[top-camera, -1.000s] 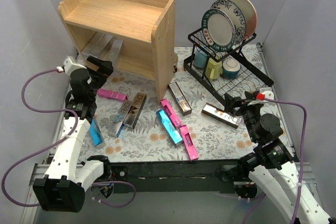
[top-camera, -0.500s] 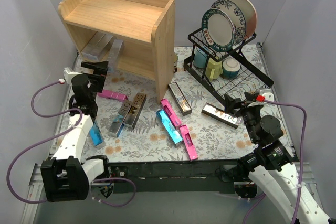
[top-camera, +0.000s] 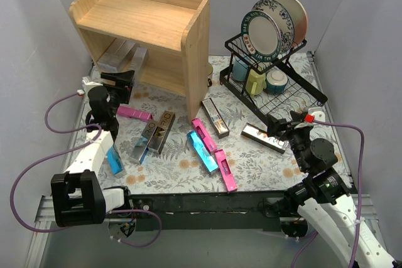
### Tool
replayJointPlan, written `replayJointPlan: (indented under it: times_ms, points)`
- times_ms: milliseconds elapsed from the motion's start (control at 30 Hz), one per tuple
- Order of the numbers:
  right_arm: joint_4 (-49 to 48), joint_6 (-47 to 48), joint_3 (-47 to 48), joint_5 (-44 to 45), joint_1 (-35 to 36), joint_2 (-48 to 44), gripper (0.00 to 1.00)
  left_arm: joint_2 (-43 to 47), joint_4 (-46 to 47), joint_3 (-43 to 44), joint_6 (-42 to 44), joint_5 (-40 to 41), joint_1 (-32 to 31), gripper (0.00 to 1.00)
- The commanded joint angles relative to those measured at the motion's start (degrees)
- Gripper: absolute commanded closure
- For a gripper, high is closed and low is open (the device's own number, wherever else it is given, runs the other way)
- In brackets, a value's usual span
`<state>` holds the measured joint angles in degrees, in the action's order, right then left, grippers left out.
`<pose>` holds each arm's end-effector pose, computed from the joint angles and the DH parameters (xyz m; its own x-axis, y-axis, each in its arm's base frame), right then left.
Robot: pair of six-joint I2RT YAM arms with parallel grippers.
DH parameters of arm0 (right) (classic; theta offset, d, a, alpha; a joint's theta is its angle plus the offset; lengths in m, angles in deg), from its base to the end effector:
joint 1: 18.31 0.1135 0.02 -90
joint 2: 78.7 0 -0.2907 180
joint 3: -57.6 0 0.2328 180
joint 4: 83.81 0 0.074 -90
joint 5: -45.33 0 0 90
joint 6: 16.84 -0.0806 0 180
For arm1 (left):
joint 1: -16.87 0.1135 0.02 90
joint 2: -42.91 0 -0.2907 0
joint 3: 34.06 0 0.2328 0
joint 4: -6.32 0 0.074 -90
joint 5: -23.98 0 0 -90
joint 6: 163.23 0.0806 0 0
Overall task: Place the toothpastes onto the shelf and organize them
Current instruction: Adjust the toothpaste on the shelf.
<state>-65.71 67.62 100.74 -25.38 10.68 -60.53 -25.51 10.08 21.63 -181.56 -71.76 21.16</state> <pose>0.1037 0.0270 0.3204 0.0877 0.1528 -0.9844 -0.1799 0.9744 0.1352 0.2923 0.0138 0.3085 0.0260 -0.9452 0.3254 -0.1552 -0.3254 -0.9327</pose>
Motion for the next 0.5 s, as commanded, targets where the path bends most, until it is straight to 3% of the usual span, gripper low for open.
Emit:
replayJointPlan:
  times_ms: [0,100,233,467]
  points:
    - [-2.54,1.15,-0.26,-0.04,0.36,-0.51,0.11,-0.39,2.13,-0.5,-1.62,-2.17,0.19,0.31]
    - [-2.63,1.15,-0.26,-0.04,0.45,-0.6,0.11,-0.22,1.87,-0.41,-1.7,-1.12,0.54,0.45]
    - [-2.63,1.23,-0.35,0.05,0.54,-0.77,0.12,-0.48,1.69,0.12,-2.06,0.02,1.24,0.57]
    - [-2.63,1.32,-0.43,0.22,0.71,-0.95,0.12,-3.2,0.99,3.28,-2.32,-1.03,3.7,0.63]
